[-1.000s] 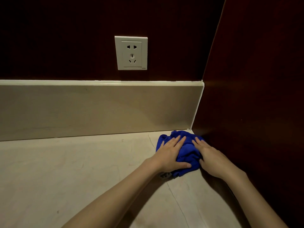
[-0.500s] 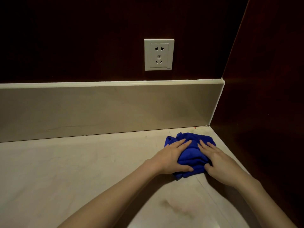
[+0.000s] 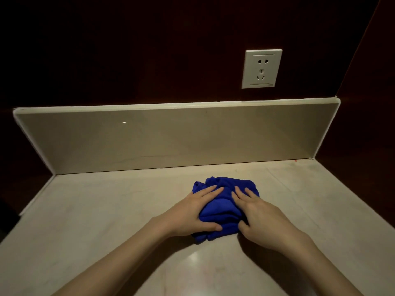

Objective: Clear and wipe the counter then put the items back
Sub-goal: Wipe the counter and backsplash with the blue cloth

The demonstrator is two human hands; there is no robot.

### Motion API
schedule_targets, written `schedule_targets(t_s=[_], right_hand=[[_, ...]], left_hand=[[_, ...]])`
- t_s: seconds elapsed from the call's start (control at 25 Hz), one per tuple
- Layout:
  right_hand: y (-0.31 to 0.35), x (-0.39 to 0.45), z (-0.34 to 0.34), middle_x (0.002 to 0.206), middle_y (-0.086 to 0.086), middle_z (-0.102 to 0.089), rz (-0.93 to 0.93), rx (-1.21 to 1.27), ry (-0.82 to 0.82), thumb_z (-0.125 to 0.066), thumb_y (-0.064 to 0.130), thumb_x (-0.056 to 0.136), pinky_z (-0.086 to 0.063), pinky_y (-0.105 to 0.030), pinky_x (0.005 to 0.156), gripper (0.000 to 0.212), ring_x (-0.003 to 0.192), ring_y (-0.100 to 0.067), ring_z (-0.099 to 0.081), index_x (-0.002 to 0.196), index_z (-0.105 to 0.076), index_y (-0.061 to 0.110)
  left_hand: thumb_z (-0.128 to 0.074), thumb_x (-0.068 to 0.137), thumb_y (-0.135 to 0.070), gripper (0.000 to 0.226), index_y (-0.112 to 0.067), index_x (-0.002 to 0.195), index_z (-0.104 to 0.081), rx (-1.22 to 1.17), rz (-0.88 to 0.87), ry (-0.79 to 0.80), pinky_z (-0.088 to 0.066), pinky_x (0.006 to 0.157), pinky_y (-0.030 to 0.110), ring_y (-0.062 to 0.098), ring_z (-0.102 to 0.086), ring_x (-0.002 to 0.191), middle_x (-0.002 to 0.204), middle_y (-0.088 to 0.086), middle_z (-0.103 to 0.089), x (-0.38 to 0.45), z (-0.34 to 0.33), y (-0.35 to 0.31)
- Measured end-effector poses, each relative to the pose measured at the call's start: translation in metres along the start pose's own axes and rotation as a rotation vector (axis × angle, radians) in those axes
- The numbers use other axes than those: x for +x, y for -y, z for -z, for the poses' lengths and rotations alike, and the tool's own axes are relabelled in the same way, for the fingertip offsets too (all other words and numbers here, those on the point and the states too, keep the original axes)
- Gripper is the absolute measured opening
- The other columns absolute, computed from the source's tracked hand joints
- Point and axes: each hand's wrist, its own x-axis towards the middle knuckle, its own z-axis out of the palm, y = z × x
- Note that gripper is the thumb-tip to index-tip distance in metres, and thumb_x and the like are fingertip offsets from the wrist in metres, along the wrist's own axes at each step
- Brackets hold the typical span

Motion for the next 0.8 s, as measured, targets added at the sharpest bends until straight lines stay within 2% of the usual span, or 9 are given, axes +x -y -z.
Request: schedule_targets(t_s=[0.08,0.16,0.28,0.36,0.48,0.68,0.8], right_hand=[[0.021,0.003,-0.005,0.160,0.007,-0.004,0.079,0.012,0.014,-0.050,0.037,0.093,-0.014,-0.029,0.117,0.074,0.147,-0.014,-0.003,0.152,-0.009,0.024],[0.036,0.007,-0.008,0.160,0.008,-0.005,0.162,0.004,0.026,-0.051,0.051,0.090,-0.006,-0.034,0.119,0.077,0.148,-0.015,0.000,0.152,-0.012,0.026],[0.043,0.018,-0.013,0.158,0.016,0.007,0.303,0.008,-0.011,-0.050,0.063,0.085,0.005,-0.043,0.118,0.082,0.145,-0.007,0.014,0.151,-0.009,0.036],[0.041,0.026,-0.021,0.154,0.024,0.015,0.370,0.111,0.016,-0.051,0.064,0.083,0.008,-0.039,0.118,0.085,0.142,-0.001,0.022,0.147,0.001,0.044],[0.032,0.033,-0.031,0.150,0.031,0.015,0.405,0.205,0.066,-0.054,0.062,0.083,0.002,-0.032,0.121,0.084,0.140,0.006,0.019,0.141,0.006,0.052],[0.011,0.034,-0.028,0.151,0.028,0.012,0.440,0.208,0.084,-0.054,0.052,0.089,-0.007,-0.024,0.119,0.081,0.142,0.005,0.012,0.147,0.001,0.044],[-0.009,0.031,-0.024,0.155,0.023,0.009,0.461,0.207,0.106,-0.052,0.051,0.091,-0.003,-0.024,0.119,0.078,0.141,0.005,0.011,0.148,0.000,0.042]], left_hand=[[-0.067,0.080,-0.054,0.089,-0.045,0.148,-0.010,-0.010,0.032,0.002,-0.012,0.119,0.026,0.000,-0.008,0.144,0.158,-0.020,-0.009,-0.025,0.008,0.016],[-0.066,0.079,-0.056,0.088,-0.049,0.146,-0.010,-0.027,0.062,0.000,-0.014,0.120,0.027,-0.002,-0.007,0.144,0.157,-0.023,-0.009,-0.049,0.015,0.030],[-0.066,0.079,-0.056,0.087,-0.052,0.144,-0.009,-0.038,0.104,-0.014,-0.013,0.119,0.024,-0.005,-0.008,0.143,0.156,-0.025,-0.009,-0.074,0.022,0.042],[-0.067,0.079,-0.055,0.087,-0.052,0.145,-0.010,-0.059,0.136,-0.022,-0.013,0.117,0.019,-0.007,-0.008,0.142,0.156,-0.026,-0.009,-0.084,0.023,0.043],[-0.067,0.079,-0.055,0.089,-0.049,0.146,-0.008,-0.071,0.153,-0.021,-0.011,0.115,0.016,-0.008,-0.006,0.142,0.156,-0.025,-0.008,-0.084,0.020,0.040],[-0.056,0.071,-0.073,0.090,-0.056,0.142,-0.003,-0.076,0.184,-0.018,-0.009,0.118,0.019,-0.011,-0.001,0.142,0.156,-0.027,-0.004,-0.073,0.013,0.024],[-0.053,0.069,-0.077,0.089,-0.059,0.139,-0.002,-0.090,0.196,-0.027,-0.007,0.116,0.015,-0.013,0.000,0.141,0.155,-0.029,-0.003,-0.063,0.002,0.008]])
